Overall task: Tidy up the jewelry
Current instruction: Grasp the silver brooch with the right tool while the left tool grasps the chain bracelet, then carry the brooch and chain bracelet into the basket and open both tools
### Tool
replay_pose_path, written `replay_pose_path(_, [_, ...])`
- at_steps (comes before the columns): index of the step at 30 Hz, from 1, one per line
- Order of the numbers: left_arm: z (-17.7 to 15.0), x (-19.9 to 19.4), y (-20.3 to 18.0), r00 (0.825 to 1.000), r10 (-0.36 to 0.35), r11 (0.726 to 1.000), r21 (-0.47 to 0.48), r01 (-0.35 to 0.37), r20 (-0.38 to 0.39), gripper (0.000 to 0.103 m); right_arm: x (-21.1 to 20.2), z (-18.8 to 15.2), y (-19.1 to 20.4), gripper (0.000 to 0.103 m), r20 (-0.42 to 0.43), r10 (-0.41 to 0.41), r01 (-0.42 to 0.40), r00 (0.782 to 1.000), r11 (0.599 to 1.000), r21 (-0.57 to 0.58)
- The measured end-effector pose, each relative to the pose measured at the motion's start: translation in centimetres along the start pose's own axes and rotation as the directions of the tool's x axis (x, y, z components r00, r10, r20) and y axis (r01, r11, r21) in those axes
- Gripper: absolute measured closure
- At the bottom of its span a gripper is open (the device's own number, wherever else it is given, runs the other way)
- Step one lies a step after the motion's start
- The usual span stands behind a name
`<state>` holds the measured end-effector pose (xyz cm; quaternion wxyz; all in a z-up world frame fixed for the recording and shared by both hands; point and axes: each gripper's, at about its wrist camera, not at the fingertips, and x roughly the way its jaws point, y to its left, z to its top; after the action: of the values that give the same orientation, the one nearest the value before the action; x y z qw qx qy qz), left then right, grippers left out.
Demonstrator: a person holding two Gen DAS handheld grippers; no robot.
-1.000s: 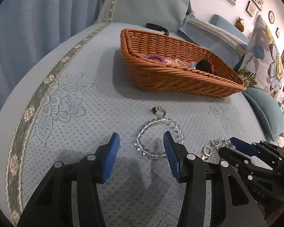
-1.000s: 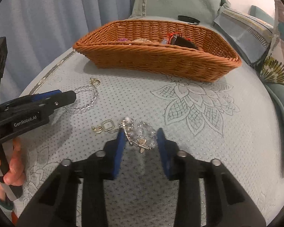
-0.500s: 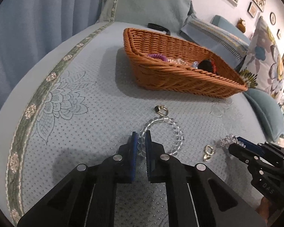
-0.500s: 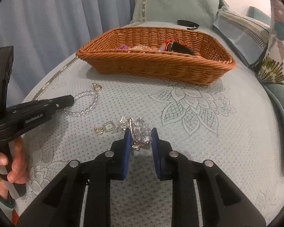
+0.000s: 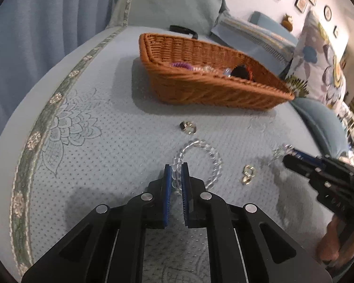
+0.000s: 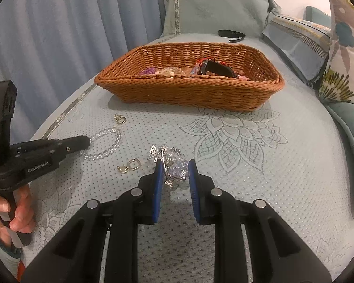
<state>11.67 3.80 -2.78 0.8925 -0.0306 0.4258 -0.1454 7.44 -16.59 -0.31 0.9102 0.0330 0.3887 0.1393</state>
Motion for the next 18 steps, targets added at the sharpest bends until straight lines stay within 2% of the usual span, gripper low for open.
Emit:
replay_pose_path(4, [0.2,0.4,-0.8,1.000,0.030,0.999,0.044,-0.030,0.003,0.083,0.1,-0.1,0.0,0.084,-0.007,0.005,-0.005,1.000,1.000,0.000])
replay_pose_path(6, [0.4,1.1,-1.5,0.998,0.066,0.995,0.081,-0.065,-0.007,0.083,0.2,-0.2,0.0,0.084,-0.009,0.007,-0.007,1.000,1.000,0.000])
replay_pose_path(8, [0.6,1.6,-2.1,0.994,0.105,0.987,0.124,-0.103,-0.007,0.087,0.2,-0.2,0.0,0.084,-0.008,0.008,-0.008,1.000,1.000,-0.003])
replay_pose_path(9, [0.6,1.6,-2.5,0.993,0.120,0.983,0.144,-0.118,-0.005,0.097,0.1,-0.2,0.1,0.084,-0.005,0.009,-0.009,1.000,1.000,-0.005])
replay_pose_path(10, [0.5,1.6,-2.6,0.992,0.126,0.980,0.155,-0.125,0.001,0.097,0.0,-0.2,0.1,0.084,0.000,0.013,-0.013,1.000,1.000,-0.006])
replay_pose_path(15, [0.7,-0.5,-2.4,0.996,0.045,0.990,0.129,-0.054,0.074,0.098,-1.0,0.1,0.0,0.084,0.033,0.029,-0.029,0.999,1.000,0.002])
replay_pose_path(18, [1.3,-3.3,-2.8,0.987,-0.039,0.993,0.117,0.020,0.157,0.098,-2.3,0.7,0.0,0.084,0.074,0.037,-0.037,0.997,0.999,0.004])
